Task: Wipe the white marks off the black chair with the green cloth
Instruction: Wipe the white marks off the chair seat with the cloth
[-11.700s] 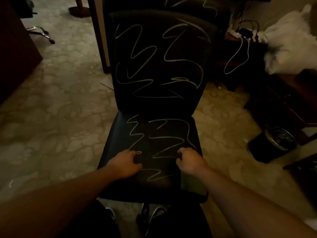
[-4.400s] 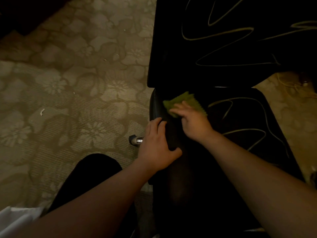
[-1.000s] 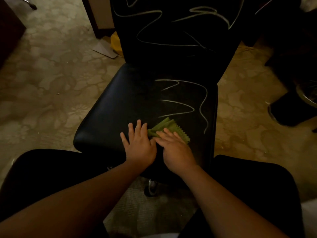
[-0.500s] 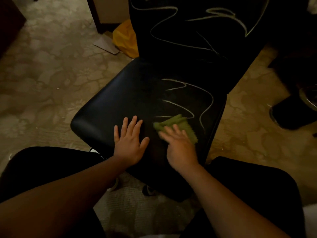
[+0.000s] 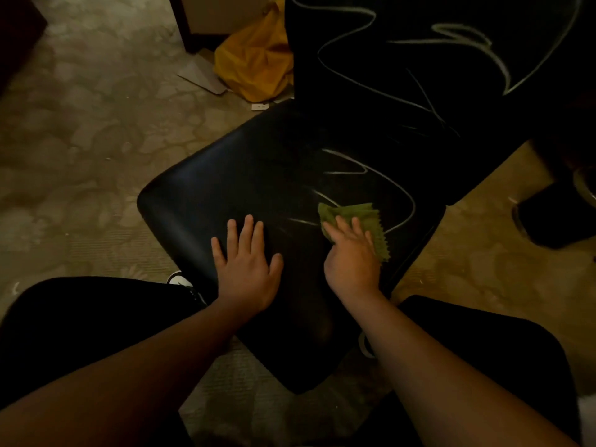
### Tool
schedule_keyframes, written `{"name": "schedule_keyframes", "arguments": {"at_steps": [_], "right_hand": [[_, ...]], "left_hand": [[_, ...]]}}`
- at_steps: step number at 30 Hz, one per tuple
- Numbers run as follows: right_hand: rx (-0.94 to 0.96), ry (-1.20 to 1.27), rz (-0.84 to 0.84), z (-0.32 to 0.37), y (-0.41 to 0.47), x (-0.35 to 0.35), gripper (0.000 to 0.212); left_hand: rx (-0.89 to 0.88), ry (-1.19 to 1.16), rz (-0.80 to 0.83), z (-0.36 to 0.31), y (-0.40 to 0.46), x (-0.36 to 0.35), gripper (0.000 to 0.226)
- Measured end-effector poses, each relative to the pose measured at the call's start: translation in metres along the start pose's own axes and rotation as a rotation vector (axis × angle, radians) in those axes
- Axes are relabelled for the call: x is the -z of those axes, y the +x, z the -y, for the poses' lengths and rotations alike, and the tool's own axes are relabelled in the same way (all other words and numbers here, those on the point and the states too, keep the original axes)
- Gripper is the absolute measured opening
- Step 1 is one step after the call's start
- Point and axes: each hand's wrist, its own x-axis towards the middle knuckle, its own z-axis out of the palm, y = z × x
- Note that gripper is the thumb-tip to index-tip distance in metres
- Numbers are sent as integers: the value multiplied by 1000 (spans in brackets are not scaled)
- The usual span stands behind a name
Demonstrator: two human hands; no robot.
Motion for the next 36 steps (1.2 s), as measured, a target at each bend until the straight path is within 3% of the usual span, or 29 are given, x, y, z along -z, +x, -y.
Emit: {"name": "schedule_keyframes", "arguments": {"at_steps": [4, 7, 10, 15, 17, 22, 25, 32, 34, 36], "right_hand": [[420, -30, 195, 33, -11, -14, 56], [531, -34, 241, 45, 0, -18, 53], [427, -32, 200, 37, 22, -17, 59], [44, 52, 35, 22, 52, -12, 59], [81, 37, 80, 33, 49, -13, 60], [518, 55, 302, 61, 28, -19, 59], [453, 47, 238, 47, 48, -17, 60], [0, 64, -2, -16, 95, 5, 56], [-27, 51, -7, -15, 94, 6, 55], [62, 23, 21, -3, 85, 3, 56]], "left_hand": [[-65, -2, -31, 15, 3, 0, 75], [-96, -34, -35, 27, 9, 2, 81], [-143, -39, -18, 38, 17, 8, 72], [-203, -28, 15, 50, 31, 19, 70], [-199, -42, 8, 54, 39, 22, 69], [-102, -152, -45, 35, 56, 30, 58], [-36, -145, -50, 18, 52, 26, 62], [-77, -18, -5, 28, 63, 26, 63], [-90, 3, 3, 30, 68, 27, 61], [-95, 12, 1, 30, 72, 28, 61]]}}
